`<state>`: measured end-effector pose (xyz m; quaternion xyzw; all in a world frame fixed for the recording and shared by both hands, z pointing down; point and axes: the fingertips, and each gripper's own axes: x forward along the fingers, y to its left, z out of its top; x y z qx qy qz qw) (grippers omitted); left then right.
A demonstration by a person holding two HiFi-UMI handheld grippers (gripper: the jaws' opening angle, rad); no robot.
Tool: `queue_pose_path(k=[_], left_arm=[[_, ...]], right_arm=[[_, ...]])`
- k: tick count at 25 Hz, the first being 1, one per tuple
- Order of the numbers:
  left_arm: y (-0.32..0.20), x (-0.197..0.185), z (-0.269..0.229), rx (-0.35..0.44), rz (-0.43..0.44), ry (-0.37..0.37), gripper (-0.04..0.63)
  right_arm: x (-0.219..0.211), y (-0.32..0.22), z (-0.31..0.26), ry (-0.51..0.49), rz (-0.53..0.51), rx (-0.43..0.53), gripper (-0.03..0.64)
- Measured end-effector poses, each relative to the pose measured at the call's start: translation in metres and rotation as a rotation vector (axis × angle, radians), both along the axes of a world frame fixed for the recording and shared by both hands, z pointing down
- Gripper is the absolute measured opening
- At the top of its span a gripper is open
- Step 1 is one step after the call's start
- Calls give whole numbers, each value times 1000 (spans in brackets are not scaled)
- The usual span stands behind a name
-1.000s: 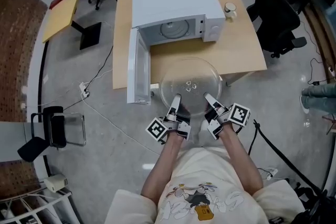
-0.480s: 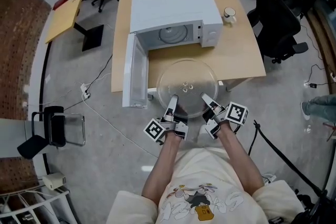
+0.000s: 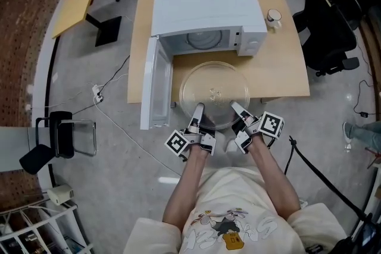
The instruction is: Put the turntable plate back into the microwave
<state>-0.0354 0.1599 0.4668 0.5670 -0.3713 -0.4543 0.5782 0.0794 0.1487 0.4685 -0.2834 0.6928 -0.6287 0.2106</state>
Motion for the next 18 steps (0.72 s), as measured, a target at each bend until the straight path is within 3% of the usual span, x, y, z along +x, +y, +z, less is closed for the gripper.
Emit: queue_pose_path(k=[11,18], left_arm=[[-108,-24,24,-28,29,40,31],[-144,-30,35,-65,26,50,31]], right_arm=[[-25,-104,22,5,50,-44,49],[-33,-143,28,1,36,-53,51]])
